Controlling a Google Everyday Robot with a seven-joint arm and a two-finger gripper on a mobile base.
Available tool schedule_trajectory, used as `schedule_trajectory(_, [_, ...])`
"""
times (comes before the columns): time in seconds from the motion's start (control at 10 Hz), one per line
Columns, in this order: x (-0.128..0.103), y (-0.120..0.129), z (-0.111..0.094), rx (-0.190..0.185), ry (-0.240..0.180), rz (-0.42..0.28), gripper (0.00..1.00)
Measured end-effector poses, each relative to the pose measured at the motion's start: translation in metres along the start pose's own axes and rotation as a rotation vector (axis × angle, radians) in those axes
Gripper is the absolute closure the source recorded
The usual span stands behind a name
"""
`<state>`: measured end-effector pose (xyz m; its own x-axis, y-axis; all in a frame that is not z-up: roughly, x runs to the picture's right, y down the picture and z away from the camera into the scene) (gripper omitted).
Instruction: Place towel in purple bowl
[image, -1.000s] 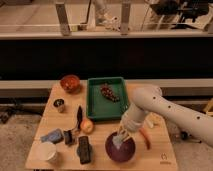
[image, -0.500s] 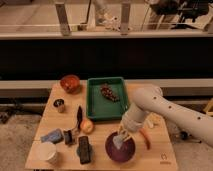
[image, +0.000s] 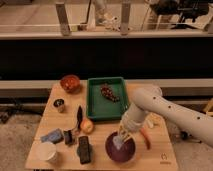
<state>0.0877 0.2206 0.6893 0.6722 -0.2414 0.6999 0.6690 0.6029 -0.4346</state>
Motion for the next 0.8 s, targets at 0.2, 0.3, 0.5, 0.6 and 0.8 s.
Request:
schedule_trajectory(0.2, [-0.0015,0.0001,-0.001,0.002,-0.001,-0.011,0.2])
schedule_trajectory(0.3, [-0.0028,-0.0002,-0.0019,0.004,-0.002,-0.016,0.2])
schedule_trajectory(0.5, [-0.0048,-0.0011,-0.0035,0.01,-0.001,-0.021,0.2])
schedule_trajectory(0.6, [-0.0058,-0.0012,-0.0044,0.014,-0.001,-0.023,0.2])
schedule_trajectory(0.8, [-0.0058,-0.0014,-0.0046,0.014,0.0,-0.023,0.2])
